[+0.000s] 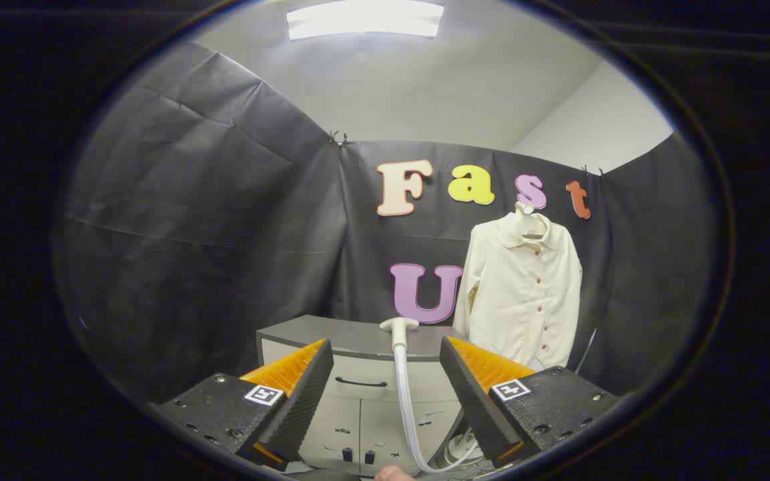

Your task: Iron the clothes twice with a garment steamer, once on the left side and once on the right side.

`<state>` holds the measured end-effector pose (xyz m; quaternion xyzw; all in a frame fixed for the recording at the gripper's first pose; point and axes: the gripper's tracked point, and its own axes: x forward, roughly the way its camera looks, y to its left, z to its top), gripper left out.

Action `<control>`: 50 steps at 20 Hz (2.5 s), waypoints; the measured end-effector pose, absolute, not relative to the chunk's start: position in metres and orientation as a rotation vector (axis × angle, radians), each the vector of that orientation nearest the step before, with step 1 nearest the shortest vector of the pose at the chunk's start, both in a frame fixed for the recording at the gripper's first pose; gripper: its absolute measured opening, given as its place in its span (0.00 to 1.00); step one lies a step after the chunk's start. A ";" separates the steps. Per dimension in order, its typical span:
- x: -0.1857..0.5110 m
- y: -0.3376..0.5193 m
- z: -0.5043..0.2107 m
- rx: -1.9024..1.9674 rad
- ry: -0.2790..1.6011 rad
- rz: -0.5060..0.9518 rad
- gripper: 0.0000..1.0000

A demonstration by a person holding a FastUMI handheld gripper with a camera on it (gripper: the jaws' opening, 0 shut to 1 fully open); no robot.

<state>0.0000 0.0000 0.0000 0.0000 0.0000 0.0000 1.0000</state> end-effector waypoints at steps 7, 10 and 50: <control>-0.001 -0.004 -0.007 0.004 0.015 -0.004 0.97; -0.001 -0.004 -0.009 -0.004 0.019 -0.007 0.97; 0.219 -0.041 -0.096 0.141 0.180 -0.044 0.95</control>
